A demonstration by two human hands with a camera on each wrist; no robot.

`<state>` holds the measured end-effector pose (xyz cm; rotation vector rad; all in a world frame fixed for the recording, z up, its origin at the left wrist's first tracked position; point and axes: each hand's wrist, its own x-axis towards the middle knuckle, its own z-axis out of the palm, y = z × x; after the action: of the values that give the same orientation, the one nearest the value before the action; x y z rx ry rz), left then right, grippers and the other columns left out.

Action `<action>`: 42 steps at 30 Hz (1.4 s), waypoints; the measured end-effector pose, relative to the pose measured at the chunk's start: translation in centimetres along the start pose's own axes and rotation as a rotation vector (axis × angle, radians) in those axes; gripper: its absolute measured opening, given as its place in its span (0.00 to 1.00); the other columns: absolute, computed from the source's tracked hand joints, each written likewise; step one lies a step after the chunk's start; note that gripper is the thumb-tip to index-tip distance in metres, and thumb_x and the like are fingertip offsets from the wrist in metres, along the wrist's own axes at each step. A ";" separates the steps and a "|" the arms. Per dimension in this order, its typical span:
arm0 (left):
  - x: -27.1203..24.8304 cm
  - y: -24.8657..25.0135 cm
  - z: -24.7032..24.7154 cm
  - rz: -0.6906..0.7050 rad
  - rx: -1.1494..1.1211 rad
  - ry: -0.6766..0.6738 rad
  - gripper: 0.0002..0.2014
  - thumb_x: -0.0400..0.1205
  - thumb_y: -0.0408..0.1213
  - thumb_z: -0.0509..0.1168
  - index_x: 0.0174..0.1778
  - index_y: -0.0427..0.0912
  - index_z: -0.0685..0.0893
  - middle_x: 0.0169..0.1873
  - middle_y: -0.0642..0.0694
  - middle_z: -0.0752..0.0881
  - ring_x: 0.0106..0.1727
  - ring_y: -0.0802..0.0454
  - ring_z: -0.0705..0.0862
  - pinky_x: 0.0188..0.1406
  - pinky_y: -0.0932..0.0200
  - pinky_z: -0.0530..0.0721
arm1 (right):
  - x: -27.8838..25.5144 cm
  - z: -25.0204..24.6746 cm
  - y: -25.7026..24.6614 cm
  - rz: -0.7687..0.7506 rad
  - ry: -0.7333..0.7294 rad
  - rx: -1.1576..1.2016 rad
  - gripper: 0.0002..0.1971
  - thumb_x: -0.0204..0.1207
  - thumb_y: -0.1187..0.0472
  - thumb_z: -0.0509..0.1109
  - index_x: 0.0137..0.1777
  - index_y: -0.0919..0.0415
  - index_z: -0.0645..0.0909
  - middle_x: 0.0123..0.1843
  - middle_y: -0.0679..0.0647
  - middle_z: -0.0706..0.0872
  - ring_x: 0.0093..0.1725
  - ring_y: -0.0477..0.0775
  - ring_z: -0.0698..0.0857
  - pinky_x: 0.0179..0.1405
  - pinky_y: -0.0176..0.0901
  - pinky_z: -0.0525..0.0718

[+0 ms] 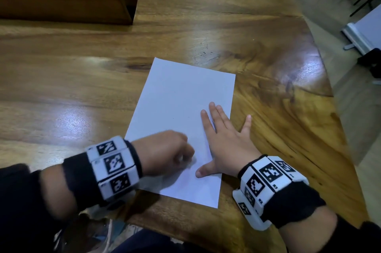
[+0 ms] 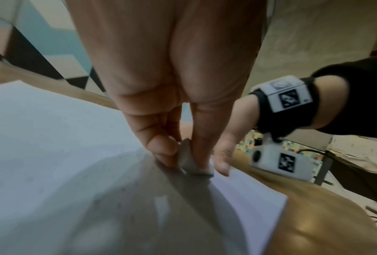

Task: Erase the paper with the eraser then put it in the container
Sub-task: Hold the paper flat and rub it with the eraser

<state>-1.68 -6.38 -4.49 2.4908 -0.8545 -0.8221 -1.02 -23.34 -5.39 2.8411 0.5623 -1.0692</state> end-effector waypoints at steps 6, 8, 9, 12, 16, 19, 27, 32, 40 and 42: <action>1.7 -0.6 -1.5 -0.052 0.042 0.032 0.07 0.76 0.37 0.63 0.47 0.43 0.85 0.40 0.46 0.77 0.43 0.50 0.78 0.44 0.59 0.73 | 0.0 -0.1 0.0 -0.001 -0.002 -0.006 0.70 0.59 0.25 0.71 0.80 0.57 0.22 0.80 0.55 0.18 0.80 0.52 0.22 0.69 0.87 0.34; 2.3 -0.9 -1.7 -0.104 0.071 0.173 0.08 0.77 0.37 0.61 0.46 0.42 0.84 0.39 0.47 0.74 0.45 0.44 0.80 0.43 0.57 0.73 | -0.1 -0.1 -0.1 0.000 -0.007 -0.005 0.70 0.59 0.25 0.71 0.80 0.57 0.22 0.79 0.55 0.18 0.79 0.52 0.22 0.68 0.87 0.34; 1.8 -0.8 -1.4 -0.089 0.064 0.196 0.09 0.78 0.40 0.60 0.43 0.41 0.83 0.38 0.47 0.74 0.43 0.44 0.79 0.41 0.58 0.73 | -0.1 -0.2 -0.1 0.000 -0.007 -0.005 0.70 0.59 0.25 0.71 0.80 0.57 0.22 0.79 0.55 0.18 0.79 0.52 0.22 0.68 0.87 0.34; -0.8 -0.3 0.4 0.027 -0.063 0.021 0.09 0.77 0.41 0.64 0.37 0.40 0.84 0.35 0.49 0.74 0.36 0.52 0.74 0.36 0.62 0.70 | -0.2 -0.2 0.0 -0.002 -0.010 -0.008 0.70 0.59 0.25 0.70 0.80 0.58 0.22 0.79 0.56 0.18 0.80 0.52 0.22 0.69 0.87 0.34; -0.4 -1.0 -0.2 0.010 -0.031 -0.044 0.06 0.76 0.36 0.64 0.45 0.43 0.86 0.37 0.51 0.75 0.41 0.51 0.77 0.43 0.61 0.74 | -0.2 -0.1 -0.1 -0.004 -0.003 -0.015 0.70 0.59 0.25 0.70 0.80 0.58 0.22 0.79 0.56 0.18 0.80 0.52 0.22 0.69 0.86 0.34; 0.9 -1.7 -1.4 -0.091 0.027 0.210 0.05 0.77 0.39 0.63 0.41 0.42 0.83 0.32 0.54 0.70 0.39 0.46 0.76 0.39 0.61 0.68 | -0.1 -0.1 -0.1 -0.003 -0.003 -0.013 0.70 0.59 0.25 0.70 0.80 0.57 0.22 0.79 0.56 0.17 0.79 0.51 0.22 0.69 0.86 0.34; -1.5 -1.3 -0.2 -0.020 -0.049 -0.082 0.05 0.75 0.37 0.65 0.42 0.44 0.86 0.38 0.51 0.78 0.40 0.57 0.76 0.40 0.65 0.73 | -0.2 -0.1 0.0 -0.010 -0.006 -0.015 0.71 0.59 0.25 0.70 0.79 0.58 0.21 0.79 0.56 0.17 0.79 0.52 0.21 0.70 0.85 0.33; 2.9 -1.1 -2.2 -0.102 0.049 0.150 0.07 0.77 0.38 0.63 0.48 0.45 0.84 0.39 0.47 0.77 0.44 0.47 0.78 0.44 0.58 0.74 | 0.0 0.1 0.1 -0.014 0.003 -0.006 0.71 0.59 0.25 0.70 0.79 0.57 0.20 0.79 0.55 0.17 0.79 0.52 0.21 0.71 0.84 0.33; 0.0 0.3 -0.3 0.010 -0.023 -0.076 0.06 0.77 0.38 0.64 0.44 0.43 0.85 0.40 0.47 0.79 0.39 0.54 0.74 0.35 0.66 0.69 | 0.0 0.0 0.1 -0.020 0.000 -0.002 0.70 0.60 0.26 0.70 0.79 0.58 0.20 0.78 0.55 0.16 0.79 0.53 0.21 0.72 0.82 0.32; 1.9 -0.2 -1.6 -0.034 0.018 0.018 0.07 0.76 0.37 0.64 0.46 0.43 0.85 0.41 0.44 0.80 0.42 0.48 0.77 0.41 0.59 0.73 | 0.0 0.1 0.1 -0.019 0.007 -0.002 0.71 0.59 0.25 0.70 0.79 0.58 0.21 0.79 0.55 0.17 0.79 0.53 0.21 0.72 0.81 0.33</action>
<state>0.64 -7.17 -4.19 2.5309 -0.8195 -0.8054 -1.03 -23.47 -5.43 2.8444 0.5923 -1.0615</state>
